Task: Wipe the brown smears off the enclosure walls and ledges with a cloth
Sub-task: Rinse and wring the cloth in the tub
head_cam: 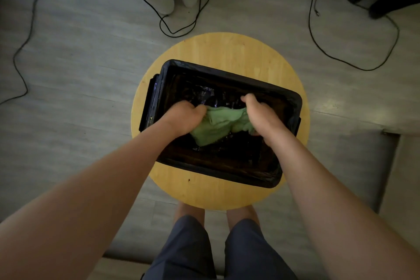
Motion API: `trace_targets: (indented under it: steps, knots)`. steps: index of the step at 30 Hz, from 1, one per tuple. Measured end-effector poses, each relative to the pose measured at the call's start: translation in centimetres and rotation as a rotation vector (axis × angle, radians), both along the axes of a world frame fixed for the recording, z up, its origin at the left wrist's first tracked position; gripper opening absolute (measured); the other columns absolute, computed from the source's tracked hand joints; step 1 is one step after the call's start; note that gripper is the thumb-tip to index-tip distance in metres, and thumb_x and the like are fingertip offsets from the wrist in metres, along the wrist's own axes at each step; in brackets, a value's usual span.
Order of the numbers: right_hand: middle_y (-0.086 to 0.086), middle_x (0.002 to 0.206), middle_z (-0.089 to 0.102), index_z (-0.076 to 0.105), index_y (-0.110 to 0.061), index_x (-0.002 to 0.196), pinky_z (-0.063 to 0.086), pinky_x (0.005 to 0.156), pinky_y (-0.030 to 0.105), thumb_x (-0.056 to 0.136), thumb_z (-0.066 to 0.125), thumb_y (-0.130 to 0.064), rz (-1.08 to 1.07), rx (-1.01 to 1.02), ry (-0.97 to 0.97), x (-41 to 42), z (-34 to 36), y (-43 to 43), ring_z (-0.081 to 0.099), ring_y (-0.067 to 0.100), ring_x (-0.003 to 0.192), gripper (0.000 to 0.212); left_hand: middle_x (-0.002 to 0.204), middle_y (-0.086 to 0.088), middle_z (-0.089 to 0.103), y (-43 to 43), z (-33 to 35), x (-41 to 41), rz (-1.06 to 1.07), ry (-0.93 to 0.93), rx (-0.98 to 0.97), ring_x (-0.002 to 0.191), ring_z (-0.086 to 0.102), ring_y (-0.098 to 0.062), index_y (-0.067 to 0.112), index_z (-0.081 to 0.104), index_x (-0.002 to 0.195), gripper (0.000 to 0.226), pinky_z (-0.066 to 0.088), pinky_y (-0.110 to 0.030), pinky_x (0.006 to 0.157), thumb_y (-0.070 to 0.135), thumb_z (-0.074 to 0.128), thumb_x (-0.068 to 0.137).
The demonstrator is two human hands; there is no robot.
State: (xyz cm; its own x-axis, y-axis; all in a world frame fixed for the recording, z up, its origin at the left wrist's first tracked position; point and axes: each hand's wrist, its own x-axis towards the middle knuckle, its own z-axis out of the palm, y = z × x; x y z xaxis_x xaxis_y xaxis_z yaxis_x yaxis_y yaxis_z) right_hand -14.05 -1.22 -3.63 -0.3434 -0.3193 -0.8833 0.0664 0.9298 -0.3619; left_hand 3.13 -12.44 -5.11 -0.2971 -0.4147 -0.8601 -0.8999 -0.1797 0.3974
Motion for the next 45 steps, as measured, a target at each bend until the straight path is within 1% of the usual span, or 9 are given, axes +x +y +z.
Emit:
trace_targets:
  steps: [6, 10, 16, 20, 24, 30, 33, 38, 45]
  knots:
    - [0.001, 0.110, 0.058, 0.044, -0.019, 0.127, 0.058, 0.084, 0.040, 0.098, 0.054, -0.038, 0.004, 0.047, 0.075, 0.7, -3.3, 0.8, 0.060, 0.020, 0.095, 0.036, 0.116, -0.001, 0.067, 0.8, -2.0, 0.7, 0.185, 0.001, 0.134, 0.103, 0.065, -0.020, 0.021, 0.060, 0.128, 0.058, 0.056, -0.034, 0.083, 0.057, 0.073, 0.084]
    - [0.004, 0.117, 0.059, 0.039, -0.015, 0.139, 0.056, 0.090, 0.042, 0.102, 0.054, -0.034, -0.132, 0.028, 0.191, 1.5, -4.8, 0.6, 0.060, 0.025, 0.098, 0.044, 0.126, -0.005, 0.052, 1.0, -2.5, 1.1, 0.129, -0.091, 0.064, 0.118, 0.057, -0.029, 0.023, 0.013, 0.157, 0.087, 0.050, -0.044, 0.104, 0.041, 0.070, 0.093]
    - [0.014, 0.147, 0.049, 0.049, -0.018, 0.148, 0.047, 0.108, 0.047, 0.103, 0.041, -0.043, -0.366, 0.006, 0.232, 2.9, -6.1, 0.4, 0.054, 0.037, 0.127, 0.051, 0.128, -0.008, 0.064, 1.7, -2.6, 1.0, 0.567, -0.022, 0.240, 0.112, 0.064, -0.031, 0.026, 0.055, 0.134, 0.037, 0.056, -0.053, 0.098, 0.038, 0.059, 0.100]
    - [0.014, 0.151, 0.034, 0.028, -0.028, 0.155, 0.047, 0.097, 0.041, 0.100, 0.050, -0.042, -0.342, -0.087, 0.376, 4.9, -5.9, 1.2, 0.050, 0.036, 0.126, 0.061, 0.124, -0.008, 0.063, 2.3, -1.9, 0.3, 0.797, -0.012, 0.335, 0.113, 0.062, -0.031, 0.023, 0.053, 0.133, 0.039, 0.057, -0.056, 0.091, 0.041, 0.063, 0.099]
    - [0.014, 0.134, 0.054, 0.036, -0.026, 0.147, 0.051, 0.087, 0.038, 0.102, 0.050, -0.042, -0.219, -0.102, 0.394, 6.1, -7.2, 2.0, 0.061, 0.036, 0.111, 0.049, 0.138, -0.008, 0.048, 3.7, -1.6, -0.7, 0.987, -0.014, 0.279, 0.118, 0.054, -0.033, 0.026, 0.036, 0.146, 0.073, 0.059, -0.056, 0.085, 0.038, 0.071, 0.084]
    - [0.022, 0.149, 0.043, 0.043, -0.007, 0.149, 0.042, 0.106, 0.041, 0.108, 0.038, -0.032, -0.218, 0.065, 0.367, 5.4, -7.7, 1.2, 0.049, 0.041, 0.132, 0.048, 0.139, -0.011, 0.039, 4.8, -2.1, -0.3, 0.816, -0.105, 0.079, 0.126, 0.046, -0.035, 0.031, 0.050, 0.111, 0.034, 0.045, -0.053, 0.108, 0.044, 0.048, 0.079]
    - [0.014, 0.136, 0.058, 0.033, -0.018, 0.154, 0.052, 0.098, 0.042, 0.108, 0.042, -0.038, -0.377, -0.044, 0.256, 5.7, -7.2, 1.1, 0.061, 0.037, 0.119, 0.051, 0.138, -0.006, 0.040, 5.0, -2.1, -0.2, 0.819, -0.027, 0.060, 0.117, 0.051, -0.032, 0.038, 0.057, 0.108, 0.023, 0.049, -0.047, 0.103, 0.040, 0.048, 0.087]
    - [-0.007, 0.104, 0.070, 0.064, -0.029, 0.112, 0.054, 0.087, 0.030, 0.108, 0.047, -0.042, -0.142, -0.261, 0.039, 6.9, -4.4, 1.5, 0.067, 0.013, 0.100, 0.023, 0.124, -0.001, 0.060, 4.3, -1.8, -1.1, 0.900, 0.156, 0.225, 0.109, 0.060, -0.025, 0.039, 0.045, 0.143, 0.044, 0.056, -0.053, 0.094, 0.039, 0.049, 0.099]
    - [0.001, 0.060, 0.053, 0.056, -0.011, 0.071, 0.043, 0.052, 0.040, 0.105, 0.055, -0.040, 0.054, -0.560, 0.111, 9.2, 0.9, 1.4, 0.054, 0.017, 0.056, 0.044, 0.073, -0.007, 0.071, 3.1, -1.5, -2.5, 0.982, 0.161, 0.483, 0.066, 0.071, -0.020, 0.007, 0.070, 0.101, 0.028, 0.057, -0.029, 0.063, 0.034, 0.063, 0.100]
